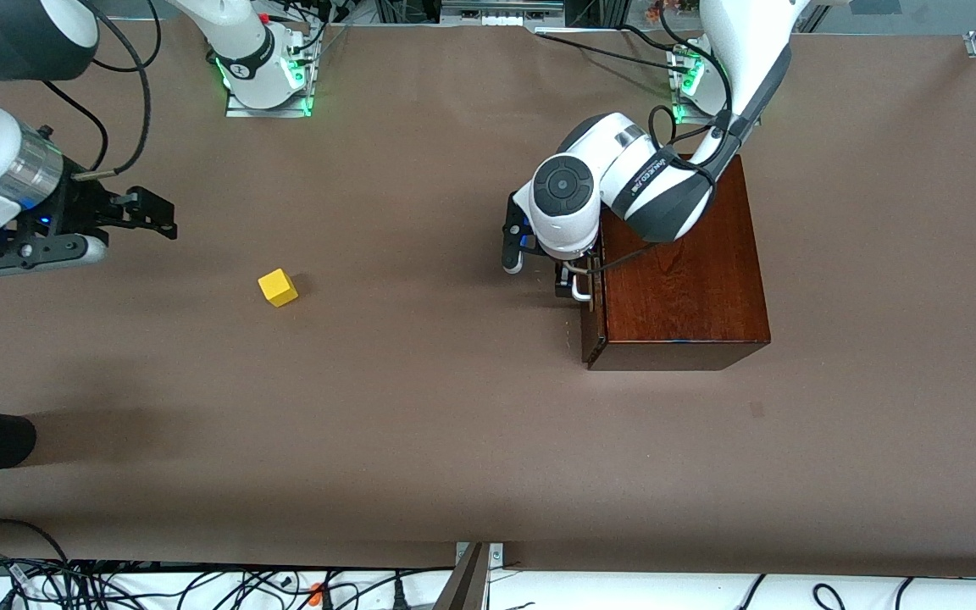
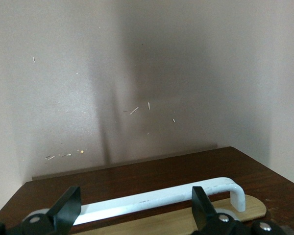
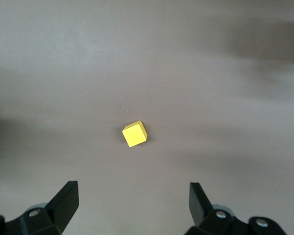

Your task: Open drawer, take yellow block, close drawer

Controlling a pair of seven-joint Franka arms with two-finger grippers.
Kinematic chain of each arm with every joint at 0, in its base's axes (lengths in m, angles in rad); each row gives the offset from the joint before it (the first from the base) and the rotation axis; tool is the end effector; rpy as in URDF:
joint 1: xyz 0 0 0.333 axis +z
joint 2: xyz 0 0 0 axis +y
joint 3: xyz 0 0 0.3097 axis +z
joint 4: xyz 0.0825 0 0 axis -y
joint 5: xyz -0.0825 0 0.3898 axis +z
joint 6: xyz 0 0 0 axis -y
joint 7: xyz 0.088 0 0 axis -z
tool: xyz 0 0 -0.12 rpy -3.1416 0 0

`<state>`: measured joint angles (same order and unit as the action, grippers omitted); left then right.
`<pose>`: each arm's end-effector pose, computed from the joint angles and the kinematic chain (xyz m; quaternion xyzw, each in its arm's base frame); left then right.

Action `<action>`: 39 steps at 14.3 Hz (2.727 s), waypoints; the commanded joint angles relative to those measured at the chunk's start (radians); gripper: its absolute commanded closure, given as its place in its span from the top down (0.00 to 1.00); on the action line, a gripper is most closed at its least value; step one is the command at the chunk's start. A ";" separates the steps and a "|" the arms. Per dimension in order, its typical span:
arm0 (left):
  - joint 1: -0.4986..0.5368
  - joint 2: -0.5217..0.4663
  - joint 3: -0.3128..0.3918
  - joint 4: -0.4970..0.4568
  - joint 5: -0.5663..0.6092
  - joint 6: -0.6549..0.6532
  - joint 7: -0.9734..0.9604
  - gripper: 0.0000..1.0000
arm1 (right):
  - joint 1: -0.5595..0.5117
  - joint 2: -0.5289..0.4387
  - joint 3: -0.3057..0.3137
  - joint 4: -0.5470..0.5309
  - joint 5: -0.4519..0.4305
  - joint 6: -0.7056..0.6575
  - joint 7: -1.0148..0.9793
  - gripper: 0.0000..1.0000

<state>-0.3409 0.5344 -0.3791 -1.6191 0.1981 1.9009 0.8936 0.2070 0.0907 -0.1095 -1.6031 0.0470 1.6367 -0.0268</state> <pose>0.5206 -0.4014 0.2934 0.6674 -0.7372 -0.1040 0.0162 0.5846 0.0649 0.5436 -0.9976 -0.0600 0.0289 0.0174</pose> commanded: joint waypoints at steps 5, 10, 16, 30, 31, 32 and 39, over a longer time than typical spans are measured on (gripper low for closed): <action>0.003 -0.028 0.003 -0.019 0.047 -0.045 0.016 1.00 | -0.009 0.012 -0.018 0.086 -0.013 -0.076 0.013 1.00; 0.003 -0.037 -0.003 -0.012 0.035 -0.043 0.007 1.00 | -0.009 0.017 -0.016 0.103 -0.029 -0.118 0.005 1.00; 0.040 -0.167 -0.004 0.033 -0.189 -0.109 -0.138 1.00 | -0.008 0.017 -0.016 0.104 -0.026 -0.130 0.008 1.00; 0.464 -0.350 0.085 0.242 -0.186 -0.485 -0.494 1.00 | -0.008 0.014 -0.016 0.104 -0.032 -0.156 0.007 1.00; 0.398 -0.367 0.170 0.232 -0.187 -0.483 -0.569 1.00 | -0.008 0.015 -0.016 0.104 -0.033 -0.156 0.007 1.00; 0.328 -0.387 0.271 0.229 -0.192 -0.483 -0.661 1.00 | -0.008 0.015 -0.016 0.104 -0.033 -0.155 0.007 1.00; 0.255 -0.597 0.411 -0.099 -0.183 -0.184 -0.915 1.00 | -0.008 0.014 -0.016 0.103 -0.033 -0.156 0.007 1.00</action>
<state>-0.0785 0.0314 0.0139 -1.5933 0.0270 1.6569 0.0068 0.2034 0.0988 -0.1303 -1.5235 0.0271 1.5034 -0.0268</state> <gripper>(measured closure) 0.000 0.000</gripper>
